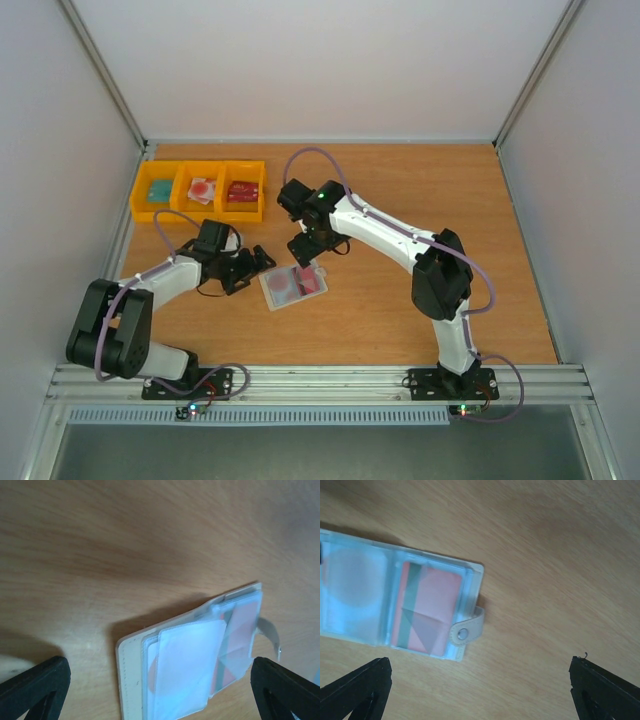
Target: Take the credit cards out of the card holder
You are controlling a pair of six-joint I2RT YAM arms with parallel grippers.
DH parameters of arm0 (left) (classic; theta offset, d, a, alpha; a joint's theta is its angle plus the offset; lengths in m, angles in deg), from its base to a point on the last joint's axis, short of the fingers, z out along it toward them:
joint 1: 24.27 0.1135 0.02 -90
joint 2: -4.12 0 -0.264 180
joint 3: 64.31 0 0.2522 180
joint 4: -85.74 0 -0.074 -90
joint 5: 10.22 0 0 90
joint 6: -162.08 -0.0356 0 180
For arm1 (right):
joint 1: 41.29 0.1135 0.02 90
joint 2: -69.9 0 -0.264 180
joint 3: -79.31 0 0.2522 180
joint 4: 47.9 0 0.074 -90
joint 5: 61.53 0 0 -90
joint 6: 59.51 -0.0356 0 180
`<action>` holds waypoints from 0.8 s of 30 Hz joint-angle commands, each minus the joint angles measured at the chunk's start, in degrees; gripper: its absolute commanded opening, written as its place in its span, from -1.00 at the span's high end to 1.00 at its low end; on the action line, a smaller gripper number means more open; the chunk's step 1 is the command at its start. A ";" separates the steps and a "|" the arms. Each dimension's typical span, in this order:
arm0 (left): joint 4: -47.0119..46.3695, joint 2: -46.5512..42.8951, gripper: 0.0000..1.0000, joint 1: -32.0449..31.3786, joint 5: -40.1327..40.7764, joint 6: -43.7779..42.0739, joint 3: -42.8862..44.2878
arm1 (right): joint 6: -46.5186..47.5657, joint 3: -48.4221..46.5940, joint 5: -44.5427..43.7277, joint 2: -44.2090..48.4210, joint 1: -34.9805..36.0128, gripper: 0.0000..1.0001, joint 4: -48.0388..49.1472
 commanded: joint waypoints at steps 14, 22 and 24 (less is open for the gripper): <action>-10.27 4.14 -0.99 -2.85 1.16 6.72 -7.77 | 0.87 14.12 21.63 12.73 -9.29 -0.97 3.75; -19.32 6.36 -0.78 -4.11 -4.94 7.72 -8.26 | 1.32 29.78 37.42 15.33 -19.34 -0.96 13.06; -21.08 6.97 -0.70 -4.36 -5.80 8.20 -8.47 | 1.73 32.03 38.39 14.71 -20.21 -0.95 14.73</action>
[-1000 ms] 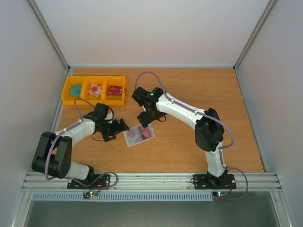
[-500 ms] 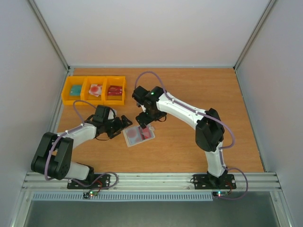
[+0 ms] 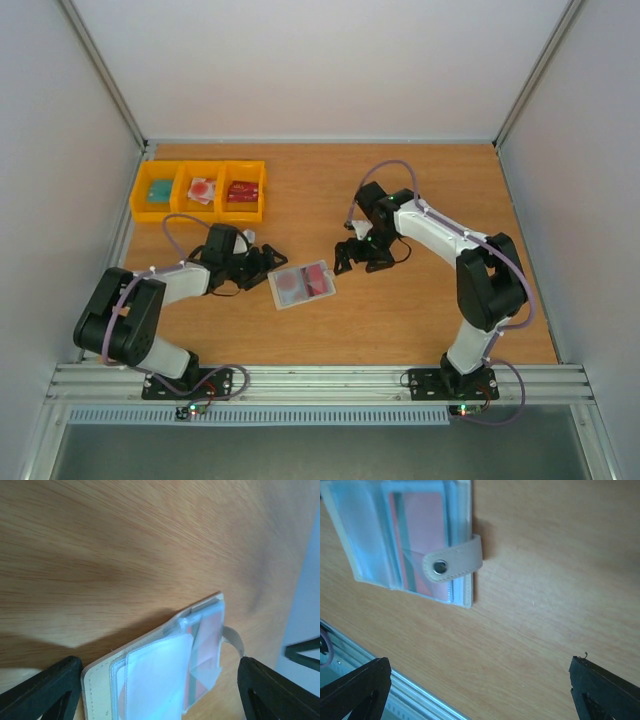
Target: Take the credit cards out of the card holder
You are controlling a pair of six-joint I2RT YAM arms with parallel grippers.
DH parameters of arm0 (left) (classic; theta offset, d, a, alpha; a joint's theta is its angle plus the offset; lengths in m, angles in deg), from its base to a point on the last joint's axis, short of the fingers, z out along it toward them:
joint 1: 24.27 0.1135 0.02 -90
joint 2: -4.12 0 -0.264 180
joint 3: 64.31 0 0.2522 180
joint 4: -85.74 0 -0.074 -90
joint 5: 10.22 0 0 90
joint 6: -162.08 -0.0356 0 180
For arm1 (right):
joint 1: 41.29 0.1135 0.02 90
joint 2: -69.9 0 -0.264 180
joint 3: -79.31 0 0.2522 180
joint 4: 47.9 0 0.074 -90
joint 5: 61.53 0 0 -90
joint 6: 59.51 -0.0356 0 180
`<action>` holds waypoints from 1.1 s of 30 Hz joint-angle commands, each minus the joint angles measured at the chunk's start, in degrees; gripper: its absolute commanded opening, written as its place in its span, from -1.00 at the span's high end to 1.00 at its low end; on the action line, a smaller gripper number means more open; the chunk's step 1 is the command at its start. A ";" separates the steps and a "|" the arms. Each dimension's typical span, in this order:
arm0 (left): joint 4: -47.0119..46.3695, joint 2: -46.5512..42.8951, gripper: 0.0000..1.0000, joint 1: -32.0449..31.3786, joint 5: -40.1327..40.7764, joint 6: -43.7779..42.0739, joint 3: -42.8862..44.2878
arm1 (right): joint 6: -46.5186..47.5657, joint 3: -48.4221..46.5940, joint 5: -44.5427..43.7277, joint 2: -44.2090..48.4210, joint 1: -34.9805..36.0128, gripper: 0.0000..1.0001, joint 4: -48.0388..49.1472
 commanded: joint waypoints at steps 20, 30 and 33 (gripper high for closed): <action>-14.95 15.19 -0.52 -9.25 -10.86 2.74 4.35 | 5.01 13.53 5.69 -4.03 -9.47 -0.86 12.39; -24.24 18.63 -0.43 -13.01 -18.60 3.67 9.74 | 6.07 15.23 8.51 -5.36 -9.81 -0.79 15.78; -25.87 19.92 -0.40 -14.51 -19.96 3.86 10.73 | 5.88 15.88 9.54 -5.27 -10.19 -0.75 16.49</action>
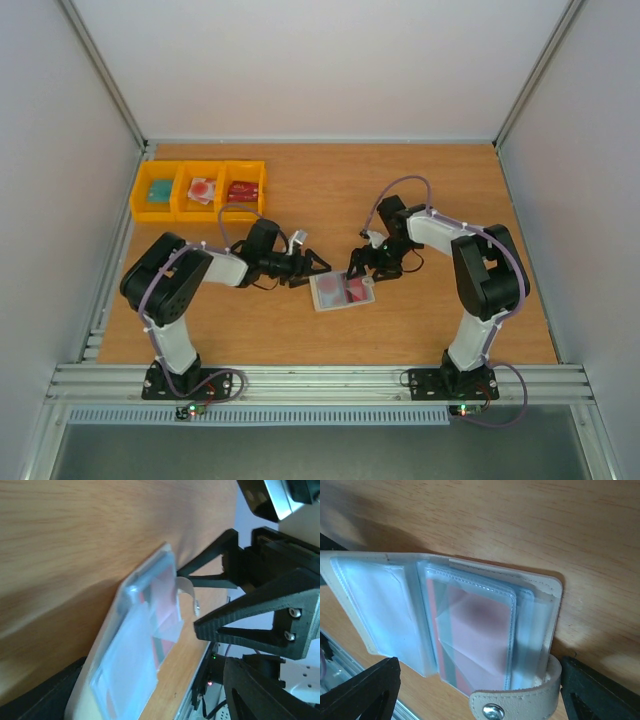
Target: Take the credit cards out of the card holder
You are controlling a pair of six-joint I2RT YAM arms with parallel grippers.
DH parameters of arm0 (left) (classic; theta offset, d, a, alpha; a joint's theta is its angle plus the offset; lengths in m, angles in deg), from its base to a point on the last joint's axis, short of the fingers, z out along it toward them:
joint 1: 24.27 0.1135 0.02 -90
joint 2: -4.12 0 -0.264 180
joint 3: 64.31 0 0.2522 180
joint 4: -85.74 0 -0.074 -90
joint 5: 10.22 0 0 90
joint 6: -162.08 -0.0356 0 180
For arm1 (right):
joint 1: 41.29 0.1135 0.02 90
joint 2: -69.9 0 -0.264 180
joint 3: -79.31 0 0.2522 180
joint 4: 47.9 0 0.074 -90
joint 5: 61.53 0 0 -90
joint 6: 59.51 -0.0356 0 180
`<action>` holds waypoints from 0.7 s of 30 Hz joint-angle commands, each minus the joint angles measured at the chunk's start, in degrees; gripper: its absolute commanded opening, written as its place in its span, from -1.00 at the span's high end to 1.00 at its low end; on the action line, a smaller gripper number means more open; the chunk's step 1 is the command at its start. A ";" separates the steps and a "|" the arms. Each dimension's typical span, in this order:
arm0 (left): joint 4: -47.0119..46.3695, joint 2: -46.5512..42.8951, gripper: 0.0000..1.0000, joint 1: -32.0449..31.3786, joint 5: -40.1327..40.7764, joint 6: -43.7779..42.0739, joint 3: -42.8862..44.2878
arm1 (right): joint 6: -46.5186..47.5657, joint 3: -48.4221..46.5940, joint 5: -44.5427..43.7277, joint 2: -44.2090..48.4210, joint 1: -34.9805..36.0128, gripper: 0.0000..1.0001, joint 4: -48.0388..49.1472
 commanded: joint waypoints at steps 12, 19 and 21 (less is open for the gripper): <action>-7.38 3.90 0.61 -4.36 -4.41 0.04 4.96 | -0.97 4.89 -0.24 1.99 -0.67 -0.67 4.23; -5.35 1.35 0.99 -4.32 -2.59 -1.52 4.13 | -2.93 5.15 -1.77 10.49 -1.68 -0.67 3.30; -4.93 -0.31 0.99 -4.36 -1.11 -2.40 2.93 | -3.61 5.74 -3.09 13.75 -1.73 -0.68 3.56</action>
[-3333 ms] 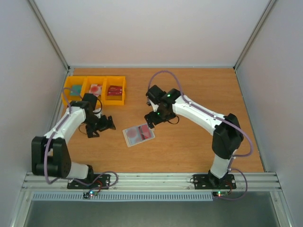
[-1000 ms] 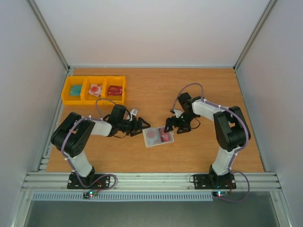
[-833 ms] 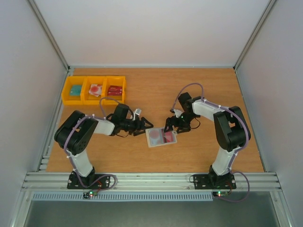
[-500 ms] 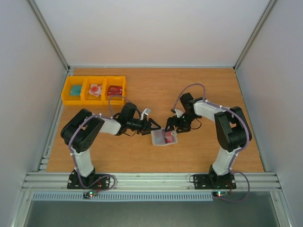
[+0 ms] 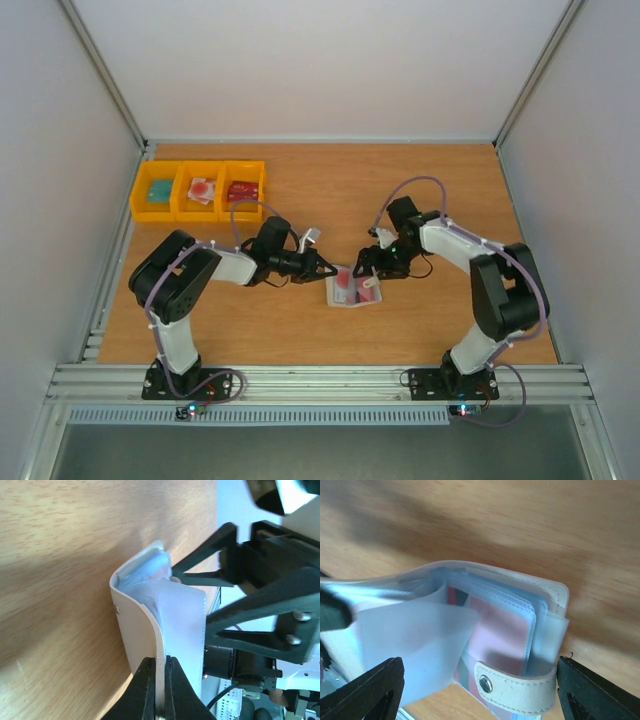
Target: Take the credit cards out of the card holder
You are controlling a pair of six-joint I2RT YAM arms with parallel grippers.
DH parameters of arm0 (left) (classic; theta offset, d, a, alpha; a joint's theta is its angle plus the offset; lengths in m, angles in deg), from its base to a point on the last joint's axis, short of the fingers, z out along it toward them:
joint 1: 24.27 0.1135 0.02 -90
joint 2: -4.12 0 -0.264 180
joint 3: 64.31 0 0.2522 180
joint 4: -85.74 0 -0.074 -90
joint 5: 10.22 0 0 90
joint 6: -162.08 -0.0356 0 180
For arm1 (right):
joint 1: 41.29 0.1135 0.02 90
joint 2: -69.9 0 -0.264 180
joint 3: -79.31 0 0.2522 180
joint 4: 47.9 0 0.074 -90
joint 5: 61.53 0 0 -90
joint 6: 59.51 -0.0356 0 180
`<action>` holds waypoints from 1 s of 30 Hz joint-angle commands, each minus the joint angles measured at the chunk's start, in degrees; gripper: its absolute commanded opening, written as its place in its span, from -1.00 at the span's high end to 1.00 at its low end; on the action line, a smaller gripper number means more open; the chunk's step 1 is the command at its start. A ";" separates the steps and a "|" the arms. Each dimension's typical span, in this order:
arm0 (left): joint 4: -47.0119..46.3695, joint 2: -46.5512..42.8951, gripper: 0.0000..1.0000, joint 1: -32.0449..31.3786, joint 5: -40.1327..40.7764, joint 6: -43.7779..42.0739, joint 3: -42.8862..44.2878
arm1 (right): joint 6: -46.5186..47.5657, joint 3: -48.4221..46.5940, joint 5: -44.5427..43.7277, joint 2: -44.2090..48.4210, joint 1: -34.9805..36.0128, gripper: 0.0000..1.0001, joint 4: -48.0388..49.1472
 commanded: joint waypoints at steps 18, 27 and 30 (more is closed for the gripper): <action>6.32 -6.28 1.00 -0.89 8.51 -7.44 -1.11 | -1.72 -2.12 7.16 20.32 11.92 -0.27 5.19; -6.28 -7.86 1.00 -0.88 1.93 -4.80 -2.65 | -4.45 -1.97 -1.24 12.54 9.51 -0.15 3.25; -4.13 -7.52 0.99 -0.89 3.97 -5.12 -3.10 | -5.12 2.40 -3.38 13.55 7.42 -0.22 4.26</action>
